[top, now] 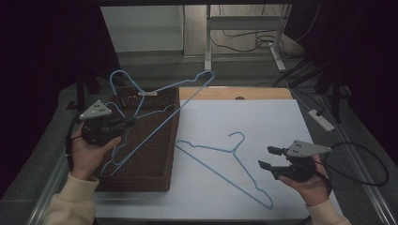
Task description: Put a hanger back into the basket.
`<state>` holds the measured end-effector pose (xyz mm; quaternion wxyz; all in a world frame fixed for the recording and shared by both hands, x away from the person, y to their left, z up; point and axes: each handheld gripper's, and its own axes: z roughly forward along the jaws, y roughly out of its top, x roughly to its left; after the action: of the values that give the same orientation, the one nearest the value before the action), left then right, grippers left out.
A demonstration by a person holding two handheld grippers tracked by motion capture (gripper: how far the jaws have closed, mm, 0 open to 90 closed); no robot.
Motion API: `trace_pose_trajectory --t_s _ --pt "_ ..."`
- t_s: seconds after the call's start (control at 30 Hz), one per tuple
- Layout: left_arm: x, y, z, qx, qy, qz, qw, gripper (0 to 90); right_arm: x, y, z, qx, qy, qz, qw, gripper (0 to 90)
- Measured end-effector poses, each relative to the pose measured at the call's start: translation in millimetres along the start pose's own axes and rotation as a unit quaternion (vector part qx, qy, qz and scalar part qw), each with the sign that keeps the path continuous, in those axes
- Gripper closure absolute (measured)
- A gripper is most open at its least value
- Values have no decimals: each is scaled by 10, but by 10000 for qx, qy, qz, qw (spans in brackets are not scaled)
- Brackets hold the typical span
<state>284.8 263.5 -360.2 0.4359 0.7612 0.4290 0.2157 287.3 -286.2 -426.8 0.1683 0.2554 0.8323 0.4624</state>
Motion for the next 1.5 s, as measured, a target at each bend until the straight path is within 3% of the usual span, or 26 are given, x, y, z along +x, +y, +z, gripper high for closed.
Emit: trace_pose_trajectory --t_s 0.37,0.67,1.27,1.5 --pt "322 -232 -80 225 487 -204 9984 886 -7 -4 15 31 -7 7 10000 382" --pt "415 -331 -22 536 818 -226 9949 886 4 -13 44 62 15 -12 10000 380" --pt "484 -511 151 1165 966 -245 9882 886 -15 -29 48 86 10 31 10000 377" --pt "456 -548 315 1513 955 -184 9837 886 -11 -33 59 103 31 28 9999 376"
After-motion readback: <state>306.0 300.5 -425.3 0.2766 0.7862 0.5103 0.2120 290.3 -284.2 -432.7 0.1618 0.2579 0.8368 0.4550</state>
